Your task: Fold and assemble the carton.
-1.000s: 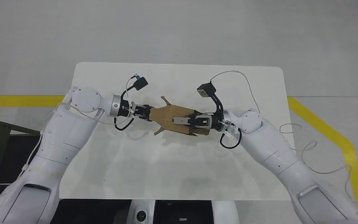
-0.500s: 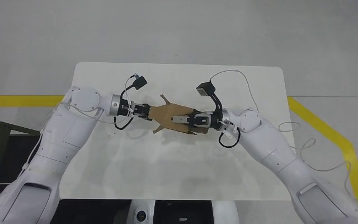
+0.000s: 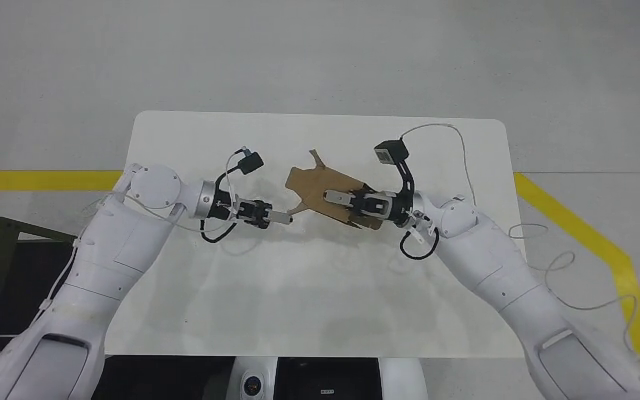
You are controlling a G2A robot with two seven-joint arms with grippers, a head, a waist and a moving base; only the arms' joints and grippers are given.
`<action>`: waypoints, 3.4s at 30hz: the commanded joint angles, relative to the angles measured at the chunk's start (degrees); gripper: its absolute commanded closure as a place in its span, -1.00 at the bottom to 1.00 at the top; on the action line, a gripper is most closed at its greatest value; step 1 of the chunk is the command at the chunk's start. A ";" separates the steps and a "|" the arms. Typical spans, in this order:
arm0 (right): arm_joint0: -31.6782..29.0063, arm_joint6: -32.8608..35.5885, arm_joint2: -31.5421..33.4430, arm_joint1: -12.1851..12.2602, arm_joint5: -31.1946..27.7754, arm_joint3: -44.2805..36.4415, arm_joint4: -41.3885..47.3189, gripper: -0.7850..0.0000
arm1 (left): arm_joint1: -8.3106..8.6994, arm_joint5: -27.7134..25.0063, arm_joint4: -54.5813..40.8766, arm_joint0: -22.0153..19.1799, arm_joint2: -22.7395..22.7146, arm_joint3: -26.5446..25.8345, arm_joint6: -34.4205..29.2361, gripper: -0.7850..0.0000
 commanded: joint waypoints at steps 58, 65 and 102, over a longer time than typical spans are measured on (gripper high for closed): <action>-0.99 8.69 -0.41 -0.32 8.68 0.32 -1.66 1.00 | 0.95 0.24 -3.11 -0.89 -3.54 1.38 2.66 -1.00; -0.56 11.83 -2.16 -0.64 11.82 -1.52 -0.89 1.00 | 0.90 0.92 -3.16 -0.88 -3.51 1.82 3.99 -1.00; 2.31 9.78 -4.86 -1.89 9.77 -0.40 0.15 1.00 | 0.13 1.08 -3.77 -0.61 0.34 0.06 0.77 -1.00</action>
